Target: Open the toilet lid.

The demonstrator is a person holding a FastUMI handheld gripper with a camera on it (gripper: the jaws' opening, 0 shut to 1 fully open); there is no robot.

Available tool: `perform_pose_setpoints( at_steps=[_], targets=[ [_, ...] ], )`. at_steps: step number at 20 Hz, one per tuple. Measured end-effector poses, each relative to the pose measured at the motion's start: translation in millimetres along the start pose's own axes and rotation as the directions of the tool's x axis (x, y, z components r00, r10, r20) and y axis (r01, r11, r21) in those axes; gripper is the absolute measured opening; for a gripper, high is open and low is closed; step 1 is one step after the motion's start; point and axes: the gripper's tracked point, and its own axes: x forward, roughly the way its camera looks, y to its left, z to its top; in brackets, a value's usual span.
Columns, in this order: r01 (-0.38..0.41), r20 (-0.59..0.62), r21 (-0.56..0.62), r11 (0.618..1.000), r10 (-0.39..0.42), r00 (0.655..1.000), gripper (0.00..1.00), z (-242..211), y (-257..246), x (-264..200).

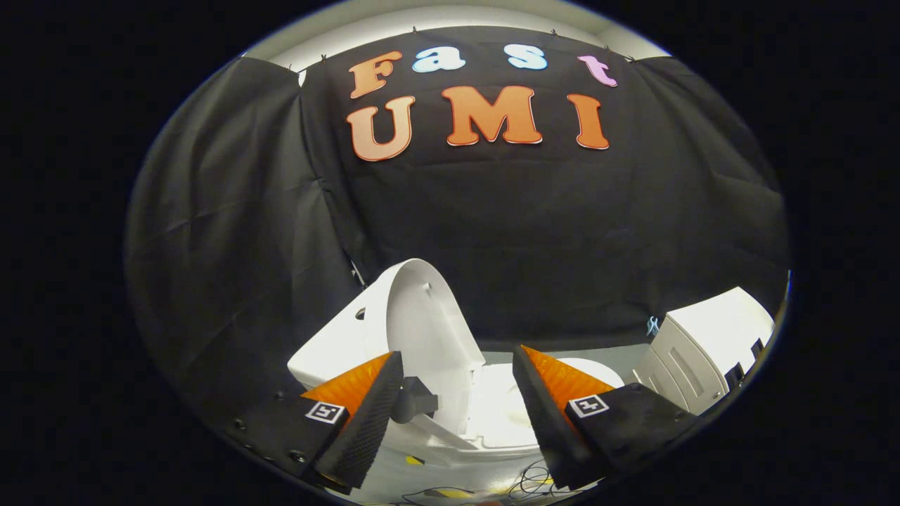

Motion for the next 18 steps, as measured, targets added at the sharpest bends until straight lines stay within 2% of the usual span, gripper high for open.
perform_pose_setpoints(
  at_steps=[6,18],
  targets=[
    [0.029,0.06,-0.001,1.0,-0.029,0.998,1.0,46,-54,-9],
    [0.157,0.171,0.047,0.986,-0.163,0.972,0.99,108,-188,-69]
  ],
)
